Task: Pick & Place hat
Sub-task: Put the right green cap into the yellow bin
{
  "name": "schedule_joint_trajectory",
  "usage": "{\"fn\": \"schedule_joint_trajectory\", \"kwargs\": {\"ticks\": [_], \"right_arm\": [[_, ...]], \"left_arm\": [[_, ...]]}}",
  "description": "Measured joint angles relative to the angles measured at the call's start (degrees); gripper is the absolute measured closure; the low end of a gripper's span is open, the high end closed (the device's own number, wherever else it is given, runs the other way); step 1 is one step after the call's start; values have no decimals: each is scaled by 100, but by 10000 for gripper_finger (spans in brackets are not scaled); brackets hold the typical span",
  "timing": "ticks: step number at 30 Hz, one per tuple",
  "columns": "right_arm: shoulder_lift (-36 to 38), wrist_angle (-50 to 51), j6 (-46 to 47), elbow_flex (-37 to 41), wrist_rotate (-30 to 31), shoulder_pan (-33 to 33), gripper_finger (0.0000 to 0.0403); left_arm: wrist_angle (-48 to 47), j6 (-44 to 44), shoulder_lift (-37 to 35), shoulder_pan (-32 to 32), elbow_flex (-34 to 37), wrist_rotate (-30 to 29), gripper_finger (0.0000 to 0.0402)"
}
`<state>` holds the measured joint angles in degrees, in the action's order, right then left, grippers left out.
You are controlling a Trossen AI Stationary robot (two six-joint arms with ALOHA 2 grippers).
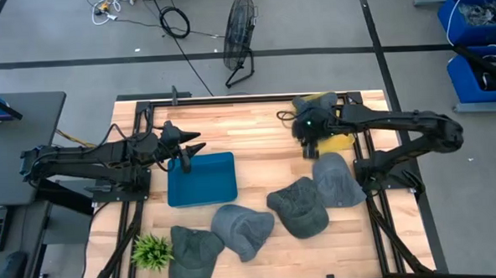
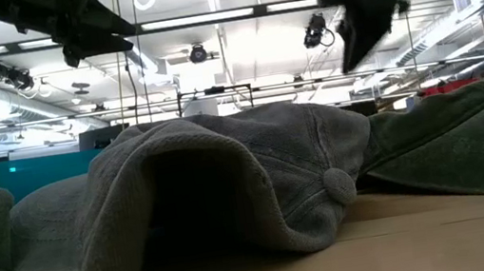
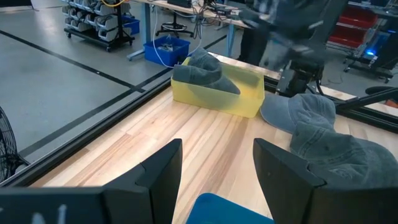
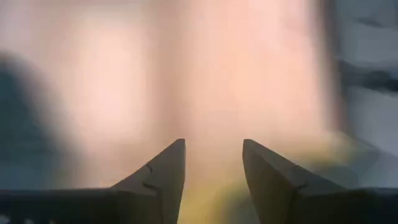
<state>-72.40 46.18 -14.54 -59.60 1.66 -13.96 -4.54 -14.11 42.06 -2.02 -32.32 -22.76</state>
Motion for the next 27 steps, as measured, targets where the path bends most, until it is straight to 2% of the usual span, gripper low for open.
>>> {"fn": "schedule_joint_trajectory", "kwargs": {"ticks": [2,4,6,8,12,16,21,25,27], "right_arm": [[0,-126,274,-113,-1223,298,246],[0,-335,486,-116,-2120,659,253],[0,-542,662,-36,-2610,1081,260],[-25,-785,776,158,-2849,1514,266],[-120,-1549,1854,545,-2801,2310,266],[-325,-1766,2602,747,-2514,2801,253],[-706,-1544,2706,762,-1663,3181,233],[-1148,-1498,2476,764,-1371,3406,224],[-1389,-1485,2458,764,-1000,3479,222]], "left_arm": [[0,0,0,0,0,2,200],[0,2,0,1,0,2,200],[-1,2,-1,0,0,8,200],[-5,5,0,2,0,15,200],[-146,24,-2,0,0,14,200],[-315,-24,0,0,7,15,200],[-330,-22,-2,0,7,16,200],[-407,-28,-2,2,7,17,200],[-438,-28,-2,0,7,17,200]]}}
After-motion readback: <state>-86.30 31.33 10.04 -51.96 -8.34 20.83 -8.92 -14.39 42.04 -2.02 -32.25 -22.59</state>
